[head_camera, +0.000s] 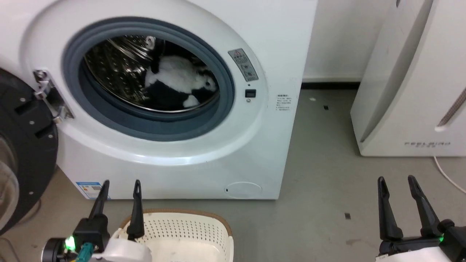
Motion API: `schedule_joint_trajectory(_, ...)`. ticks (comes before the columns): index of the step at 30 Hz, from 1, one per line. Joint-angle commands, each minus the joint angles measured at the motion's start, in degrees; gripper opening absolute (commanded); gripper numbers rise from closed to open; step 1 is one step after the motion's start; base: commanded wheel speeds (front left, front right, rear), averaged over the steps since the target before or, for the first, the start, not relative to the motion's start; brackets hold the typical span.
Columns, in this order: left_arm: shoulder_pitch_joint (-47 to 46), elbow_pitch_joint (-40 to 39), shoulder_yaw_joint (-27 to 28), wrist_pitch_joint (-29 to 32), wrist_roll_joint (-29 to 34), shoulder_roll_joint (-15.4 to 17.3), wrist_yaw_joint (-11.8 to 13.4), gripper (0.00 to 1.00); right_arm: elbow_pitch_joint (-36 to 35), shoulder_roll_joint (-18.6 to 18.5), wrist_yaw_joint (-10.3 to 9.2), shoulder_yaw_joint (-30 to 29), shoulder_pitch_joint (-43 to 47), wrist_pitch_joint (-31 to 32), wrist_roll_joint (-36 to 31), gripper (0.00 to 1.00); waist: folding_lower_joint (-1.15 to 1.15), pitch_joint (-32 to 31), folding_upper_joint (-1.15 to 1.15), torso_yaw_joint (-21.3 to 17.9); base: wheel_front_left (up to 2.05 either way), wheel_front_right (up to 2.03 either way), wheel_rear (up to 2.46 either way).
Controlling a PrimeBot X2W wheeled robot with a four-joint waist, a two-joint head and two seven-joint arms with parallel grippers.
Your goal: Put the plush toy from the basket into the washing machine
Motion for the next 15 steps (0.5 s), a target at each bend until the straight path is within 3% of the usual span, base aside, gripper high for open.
schedule_joint_trajectory(1, 1.6, -0.4, -0.3, -0.2, 0.3, -0.4, -0.3, 1.0, 0.3, 0.0, 0.05, -0.2, 0.9, -0.3, -0.1, 1.0, 0.02, -1.8, 0.0, 1.0, 0.0, 0.0, 0.0)
schedule_joint_trajectory(7, 4.5, -0.8, 0.1, -0.2, -0.7, -1.5, -0.9, 1.0, 0.8, 0.0, 0.05, -0.7, 2.2, -0.3, -0.1, 1.0, 0.02, -3.0, 0.0, 1.5, 0.0, 0.0, 0.0)
schedule_joint_trajectory(8, 4.2, -0.6, 0.1, 0.0, -0.6, -1.6, -0.7, 0.0, 0.7, 0.0, 0.01, -0.6, 1.5, 0.0, -0.2, 0.0, 0.02, -3.0, 0.0, 1.5, 0.0, 0.0, 0.0)
schedule_joint_trajectory(15, 4.1, -0.9, 0.0, 0.8, -0.4, -1.7, -0.7, 0.0, 0.8, 0.0, 0.0, -0.3, 1.2, 0.7, -0.7, 0.0, 0.02, -2.9, 0.0, 1.4, 0.0, 0.0, 0.0)
